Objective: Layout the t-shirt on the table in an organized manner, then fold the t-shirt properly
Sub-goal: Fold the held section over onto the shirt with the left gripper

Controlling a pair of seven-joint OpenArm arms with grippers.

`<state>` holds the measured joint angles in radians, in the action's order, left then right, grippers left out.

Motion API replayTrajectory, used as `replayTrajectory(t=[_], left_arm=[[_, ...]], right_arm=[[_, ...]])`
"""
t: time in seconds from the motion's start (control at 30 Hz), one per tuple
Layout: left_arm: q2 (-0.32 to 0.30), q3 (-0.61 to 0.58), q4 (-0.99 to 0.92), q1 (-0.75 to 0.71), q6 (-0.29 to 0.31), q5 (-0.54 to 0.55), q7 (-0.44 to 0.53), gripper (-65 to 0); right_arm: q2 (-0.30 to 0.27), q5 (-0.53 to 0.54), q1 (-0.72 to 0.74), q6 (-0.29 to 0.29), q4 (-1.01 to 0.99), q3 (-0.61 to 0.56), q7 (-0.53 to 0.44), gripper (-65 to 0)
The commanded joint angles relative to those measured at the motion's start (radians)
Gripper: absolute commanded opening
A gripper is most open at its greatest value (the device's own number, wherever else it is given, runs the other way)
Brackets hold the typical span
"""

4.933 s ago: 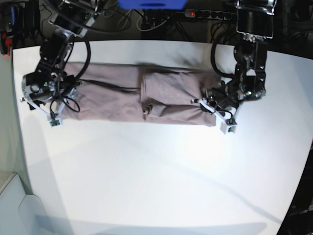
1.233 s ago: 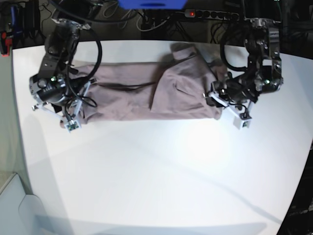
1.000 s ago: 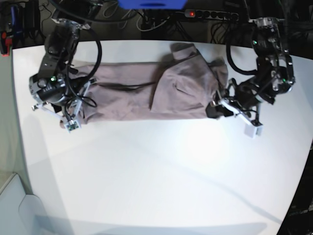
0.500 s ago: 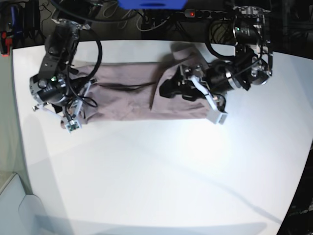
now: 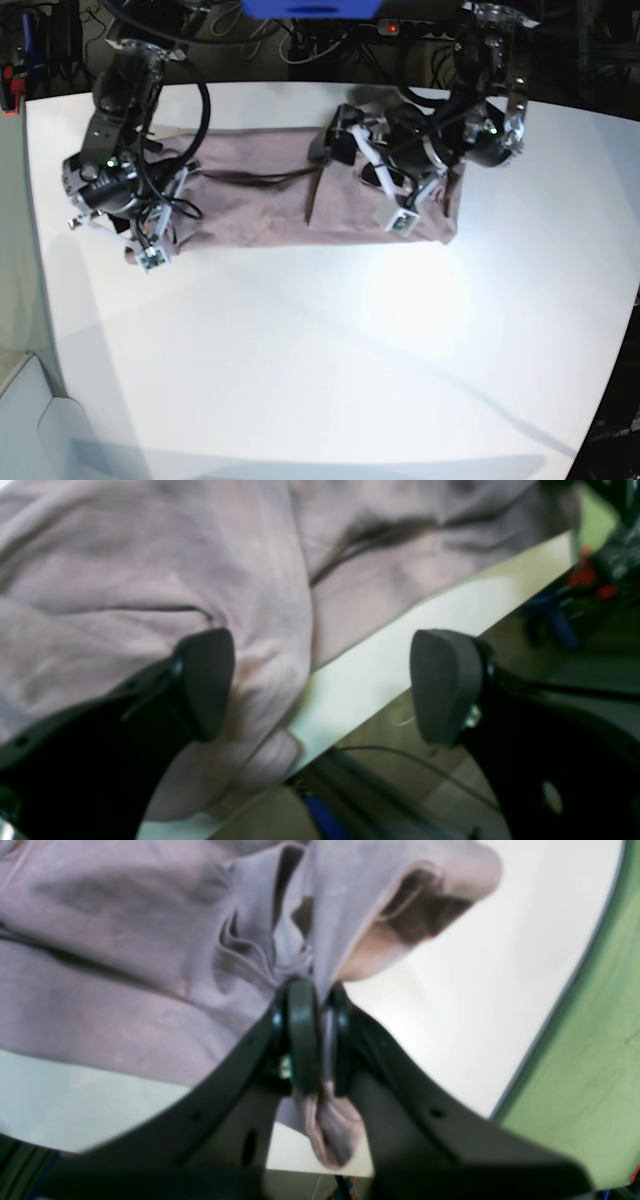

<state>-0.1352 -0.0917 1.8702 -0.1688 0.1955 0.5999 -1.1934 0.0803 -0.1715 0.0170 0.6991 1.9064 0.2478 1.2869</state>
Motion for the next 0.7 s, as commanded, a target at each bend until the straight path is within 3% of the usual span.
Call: replayTrajectory(t=[0.0, 0.23, 0.67], left_arm=[[-0.001, -0.026, 0.016, 0.012, 0.003, -0.019, 0.016, -12.0], [0.061, -0.079, 0.016, 0.005, 0.003, -0.255, 0.007, -11.9], [0.058, -0.201, 0.002, 0.013, 0.003, -0.392, 0.007, -12.0]], right_arm=[[-0.003, 0.005, 0.014, -0.001, 0.017, -0.002, -0.010, -65.0], [-0.003, 0.005, 0.014, -0.001, 0.017, -0.002, -0.010, -65.0], [-0.003, 0.005, 0.016, -0.001, 0.017, -0.002, -0.014, -65.0]])
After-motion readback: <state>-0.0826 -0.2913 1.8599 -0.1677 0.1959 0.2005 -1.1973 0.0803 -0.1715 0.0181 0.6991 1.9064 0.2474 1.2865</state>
